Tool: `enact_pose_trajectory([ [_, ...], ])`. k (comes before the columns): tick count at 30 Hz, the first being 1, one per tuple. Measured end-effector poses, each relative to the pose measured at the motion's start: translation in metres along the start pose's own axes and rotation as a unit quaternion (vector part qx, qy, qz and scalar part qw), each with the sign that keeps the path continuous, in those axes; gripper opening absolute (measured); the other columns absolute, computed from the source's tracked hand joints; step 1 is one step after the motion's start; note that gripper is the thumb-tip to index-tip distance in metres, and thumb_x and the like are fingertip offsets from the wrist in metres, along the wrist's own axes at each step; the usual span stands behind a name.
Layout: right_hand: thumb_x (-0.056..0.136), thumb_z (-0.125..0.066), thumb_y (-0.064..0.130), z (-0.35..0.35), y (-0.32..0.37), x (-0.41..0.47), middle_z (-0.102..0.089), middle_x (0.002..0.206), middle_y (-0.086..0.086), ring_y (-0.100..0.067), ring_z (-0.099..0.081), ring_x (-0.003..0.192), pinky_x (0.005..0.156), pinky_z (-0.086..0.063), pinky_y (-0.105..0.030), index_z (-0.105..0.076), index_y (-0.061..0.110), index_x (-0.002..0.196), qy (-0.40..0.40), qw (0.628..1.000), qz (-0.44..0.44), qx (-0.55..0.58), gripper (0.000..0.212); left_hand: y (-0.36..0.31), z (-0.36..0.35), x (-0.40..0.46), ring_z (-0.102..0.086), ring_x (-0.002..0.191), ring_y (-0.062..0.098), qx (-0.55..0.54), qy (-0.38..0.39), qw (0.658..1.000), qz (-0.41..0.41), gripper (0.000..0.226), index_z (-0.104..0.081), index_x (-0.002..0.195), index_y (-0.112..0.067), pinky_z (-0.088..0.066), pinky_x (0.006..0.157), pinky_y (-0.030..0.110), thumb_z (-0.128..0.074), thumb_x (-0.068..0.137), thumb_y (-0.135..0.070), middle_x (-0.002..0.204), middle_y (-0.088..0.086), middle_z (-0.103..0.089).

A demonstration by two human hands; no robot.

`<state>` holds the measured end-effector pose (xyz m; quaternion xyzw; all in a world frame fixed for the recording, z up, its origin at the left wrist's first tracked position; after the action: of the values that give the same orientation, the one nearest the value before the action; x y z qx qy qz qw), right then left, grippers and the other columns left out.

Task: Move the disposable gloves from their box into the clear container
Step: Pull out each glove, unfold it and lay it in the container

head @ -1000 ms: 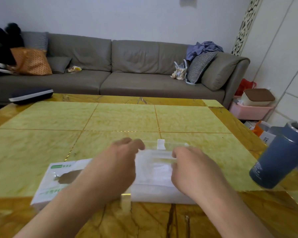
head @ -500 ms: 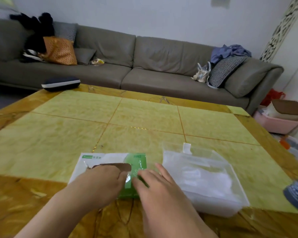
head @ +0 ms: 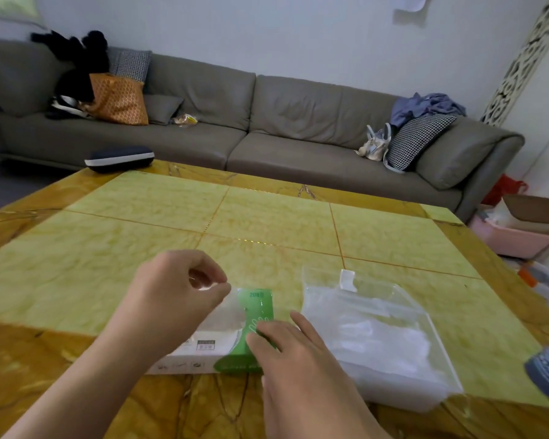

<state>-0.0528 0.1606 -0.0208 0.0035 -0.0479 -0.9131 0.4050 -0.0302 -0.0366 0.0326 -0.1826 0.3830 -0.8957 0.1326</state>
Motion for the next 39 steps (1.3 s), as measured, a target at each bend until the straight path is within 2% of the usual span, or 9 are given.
enact_pose_trajectory([
  [5, 0.048, -0.074, 0.038, -0.005, -0.001, 0.001, -0.073, 0.11, 0.006, -0.011, -0.071, 0.107, 0.117, -0.025, -0.038, -0.077, 0.024, 0.111, 0.007, 1.0, -0.022, -0.013, 0.064, 0.005, -0.003, 0.002, -0.066, 0.09, -0.005, -0.028, 0.029, 0.999, -0.014, 0.021, -0.068, 0.099, -0.038, -0.055, 0.082, 0.022, -0.082, 0.085, -0.032, 0.092, -0.021, -0.071],
  [9, 0.07, -0.073, 0.025, 0.0, 0.0, 0.0, -0.061, 0.141, -0.01, -0.024, -0.054, 0.138, 0.124, -0.001, -0.039, -0.06, 0.011, 0.142, 0.024, 1.0, -0.008, -0.01, 0.075, 0.017, -0.016, 0.001, -0.064, 0.064, 0.007, 0.113, 0.074, 0.991, 0.002, 0.019, -0.068, 0.077, -0.03, -0.044, 0.054, 0.019, -0.07, 0.093, -0.042, 0.07, -0.009, -0.068],
  [14, 0.066, -0.077, 0.033, 0.008, 0.005, -0.002, -0.067, 0.129, -0.002, -0.016, -0.061, 0.128, 0.126, 0.004, -0.038, -0.071, 0.018, 0.128, 0.04, 0.999, -0.025, -0.018, 0.064, 0.002, 0.003, 0.004, -0.046, 0.039, 0.006, -0.109, -0.085, 0.989, 0.05, 0.018, -0.07, 0.086, -0.023, -0.037, 0.038, 0.019, -0.063, 0.1, -0.033, 0.069, -0.002, -0.073],
  [18, 0.096, -0.058, 0.017, 0.013, 0.007, -0.004, -0.031, 0.16, -0.01, -0.025, -0.019, 0.155, 0.109, 0.031, -0.025, -0.038, 0.008, 0.154, -0.001, 0.999, 0.018, 0.033, 0.062, -0.011, 0.009, -0.002, -0.064, 0.068, 0.037, -0.283, -0.018, 0.956, 0.079, 0.024, -0.077, 0.09, -0.021, -0.053, 0.072, 0.045, -0.067, 0.094, -0.042, 0.086, 0.009, -0.077],
  [23, 0.094, -0.064, 0.049, 0.039, 0.004, -0.016, -0.033, 0.147, 0.034, 0.008, -0.032, 0.143, 0.12, -0.028, -0.02, -0.038, 0.045, 0.145, -0.122, 0.951, -0.087, 0.272, 0.058, -0.026, -0.005, -0.01, -0.076, 0.082, 0.027, -0.332, 0.065, 0.938, 0.078, 0.027, -0.073, 0.104, -0.009, -0.054, 0.077, 0.038, -0.071, 0.091, -0.032, 0.091, 0.009, -0.079],
  [26, 0.085, -0.074, 0.057, 0.059, -0.011, -0.019, -0.066, 0.13, 0.016, -0.004, -0.059, 0.126, 0.109, -0.047, -0.032, -0.059, 0.035, 0.129, -0.194, 0.84, -0.093, 0.498, 0.052, -0.036, -0.01, -0.016, -0.076, 0.081, 0.024, -0.321, 0.111, 0.939, 0.053, 0.021, -0.073, 0.102, -0.009, -0.054, 0.08, 0.038, -0.073, 0.09, -0.027, 0.091, 0.009, -0.079],
  [32, 0.098, -0.074, 0.021, 0.071, -0.037, -0.023, -0.07, 0.073, -0.02, -0.033, -0.067, 0.066, 0.071, -0.059, -0.044, -0.071, 0.007, 0.087, -0.237, 0.748, -0.12, 0.608, 0.018, -0.047, -0.019, -0.029, -0.074, 0.08, 0.012, -0.255, 0.247, 0.935, -0.012, 0.019, -0.07, 0.099, -0.029, -0.054, 0.069, 0.017, -0.081, 0.084, -0.027, 0.09, 0.001, -0.078],
  [36, 0.1, -0.065, 0.003, 0.073, -0.043, -0.028, -0.062, 0.065, -0.01, -0.021, -0.057, 0.056, 0.053, -0.05, -0.032, -0.079, 0.016, 0.093, -0.201, 0.731, -0.129, 0.639, 0.02, -0.043, -0.022, -0.024, -0.072, 0.107, 0.038, -0.434, 0.254, 0.861, 0.08, 0.043, -0.075, 0.119, -0.031, -0.052, 0.103, 0.056, -0.086, 0.078, -0.036, 0.116, 0.023, -0.073],
  [39, 0.101, -0.061, 0.0, 0.076, -0.047, -0.031, -0.057, 0.068, -0.012, -0.018, -0.051, 0.056, 0.051, -0.046, -0.029, -0.08, 0.021, 0.101, -0.193, 0.715, -0.118, 0.662, 0.028, -0.036, -0.024, -0.017, -0.063, 0.1, 0.032, -0.493, 0.195, 0.841, 0.113, 0.052, -0.076, 0.12, -0.024, -0.047, 0.096, 0.044, -0.087, 0.069, -0.029, 0.11, 0.023, -0.072],
])
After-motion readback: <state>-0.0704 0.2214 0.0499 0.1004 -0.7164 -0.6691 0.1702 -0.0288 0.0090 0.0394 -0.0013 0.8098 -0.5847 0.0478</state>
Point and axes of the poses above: each hand's wrist, its own x-axis towards the middle knuckle, its own z-axis out of the back of the hand, y = z × x, the point moved 1 cm from there along x, towards the middle knuckle
